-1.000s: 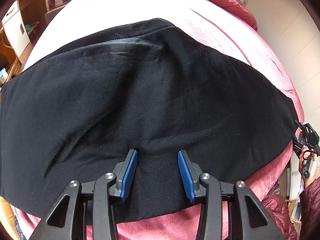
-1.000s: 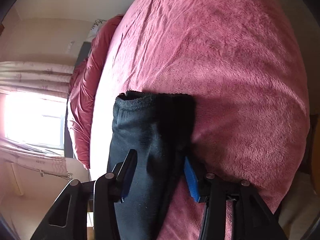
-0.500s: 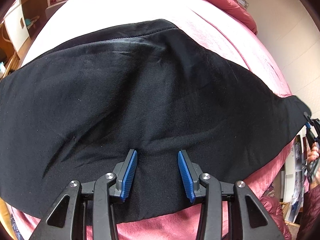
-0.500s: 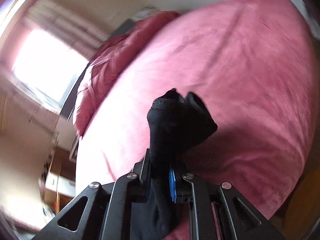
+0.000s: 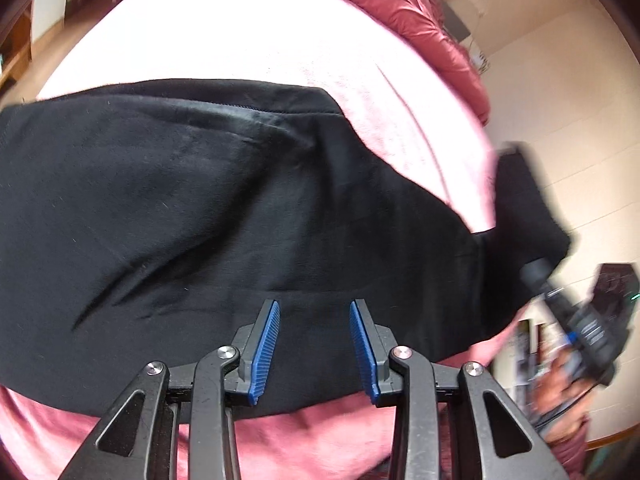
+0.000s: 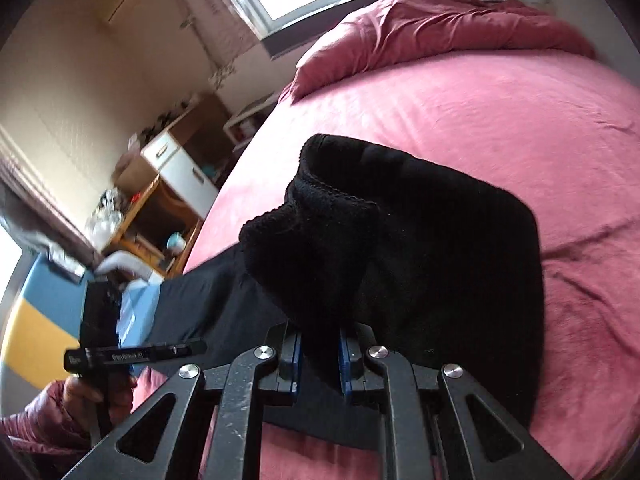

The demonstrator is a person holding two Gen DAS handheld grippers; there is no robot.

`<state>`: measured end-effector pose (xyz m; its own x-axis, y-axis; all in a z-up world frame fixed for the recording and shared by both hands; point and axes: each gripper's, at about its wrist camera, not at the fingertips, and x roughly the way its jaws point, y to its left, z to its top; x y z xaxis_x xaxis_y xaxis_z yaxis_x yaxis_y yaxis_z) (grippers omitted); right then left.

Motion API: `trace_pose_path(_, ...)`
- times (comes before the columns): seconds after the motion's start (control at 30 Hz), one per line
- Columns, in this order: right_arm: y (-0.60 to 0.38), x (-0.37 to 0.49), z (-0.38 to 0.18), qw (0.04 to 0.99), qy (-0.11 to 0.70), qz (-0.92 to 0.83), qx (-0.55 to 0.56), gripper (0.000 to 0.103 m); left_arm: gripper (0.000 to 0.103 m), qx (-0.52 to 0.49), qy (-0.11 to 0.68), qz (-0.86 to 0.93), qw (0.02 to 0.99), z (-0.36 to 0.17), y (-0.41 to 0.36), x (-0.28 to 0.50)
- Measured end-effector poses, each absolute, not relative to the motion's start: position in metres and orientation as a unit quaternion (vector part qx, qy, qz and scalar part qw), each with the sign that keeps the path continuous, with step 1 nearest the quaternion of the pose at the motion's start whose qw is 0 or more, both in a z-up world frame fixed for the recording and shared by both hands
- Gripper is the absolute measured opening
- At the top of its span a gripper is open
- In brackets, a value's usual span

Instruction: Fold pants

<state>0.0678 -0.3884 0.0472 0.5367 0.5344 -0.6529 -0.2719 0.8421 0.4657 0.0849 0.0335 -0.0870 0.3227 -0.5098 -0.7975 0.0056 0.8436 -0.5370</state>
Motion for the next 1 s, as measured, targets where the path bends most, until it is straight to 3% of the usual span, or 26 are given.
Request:
trace_pose_path(0.3,-0.298,0.069,-0.022,0.827,0.504,0.244,0.044,0.015,0.040,-0.306,0.560,-0.192,0.745,-0.089,0.053,0.095)
trace_pose_path(0.47,-0.289,0.071,-0.022,0.831,0.500,0.245,0.018,0.020,0.055,-0.321,0.570,-0.214,0.725,-0.088,0.034,0.106)
trace_pose_path(0.57,-0.293,0.062,-0.018,0.831,0.493,0.257,0.025,0.029,0.059,-0.323,0.579,-0.224,0.714,-0.087,0.023,0.115)
trace_pose_path(0.63,-0.303,0.055,-0.016,0.819,0.496,0.282,0.055,0.061,0.065,-0.326,0.589,-0.230,0.703,-0.089,0.017,0.122)
trace_pose_path(0.67,-0.310,0.051,-0.014,0.811,0.499,0.297,0.075,0.067,0.065,-0.327,0.595,-0.229,0.697,-0.091,0.013,0.129)
trace_pose_path(1.0,-0.423,0.006,0.002,0.842,0.485,0.187,0.146,0.069,0.061,-0.262,0.642,-0.211,0.689,-0.109,-0.024,0.145)
